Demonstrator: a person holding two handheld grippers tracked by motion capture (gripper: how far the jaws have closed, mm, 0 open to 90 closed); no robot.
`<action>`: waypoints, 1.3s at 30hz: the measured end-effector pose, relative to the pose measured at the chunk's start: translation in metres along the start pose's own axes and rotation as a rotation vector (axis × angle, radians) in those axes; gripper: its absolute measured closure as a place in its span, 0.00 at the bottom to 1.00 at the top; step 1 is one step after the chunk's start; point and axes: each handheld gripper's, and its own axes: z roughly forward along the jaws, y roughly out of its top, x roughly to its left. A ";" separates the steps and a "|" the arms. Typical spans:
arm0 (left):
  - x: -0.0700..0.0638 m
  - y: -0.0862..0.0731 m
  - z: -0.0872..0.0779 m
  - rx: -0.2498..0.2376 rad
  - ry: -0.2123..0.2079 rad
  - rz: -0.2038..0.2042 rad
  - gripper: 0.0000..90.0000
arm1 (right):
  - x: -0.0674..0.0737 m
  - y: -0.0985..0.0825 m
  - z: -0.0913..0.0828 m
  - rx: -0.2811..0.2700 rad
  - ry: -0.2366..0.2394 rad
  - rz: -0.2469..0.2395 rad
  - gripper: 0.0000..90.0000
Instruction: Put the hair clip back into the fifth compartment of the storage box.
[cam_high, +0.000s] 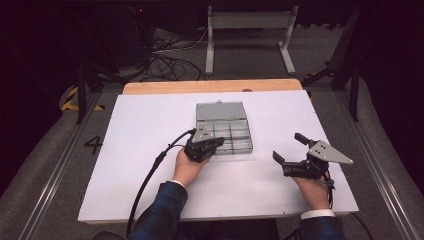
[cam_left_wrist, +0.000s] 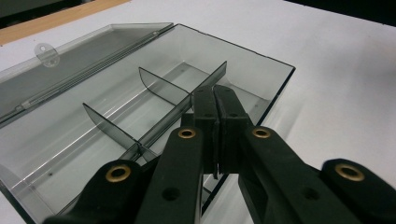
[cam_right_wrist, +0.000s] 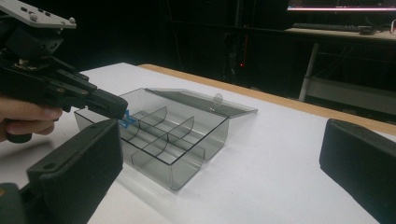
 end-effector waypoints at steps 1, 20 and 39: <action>0.000 0.000 0.001 0.001 -0.002 -0.004 0.98 | 0.000 0.000 0.000 -0.001 0.001 0.002 0.00; 0.001 -0.001 0.008 0.022 0.000 -0.030 0.98 | 0.002 0.001 0.001 -0.003 0.008 0.001 0.01; 0.001 0.001 0.004 0.003 -0.018 -0.034 0.74 | 0.002 0.000 0.002 0.004 0.012 0.000 0.01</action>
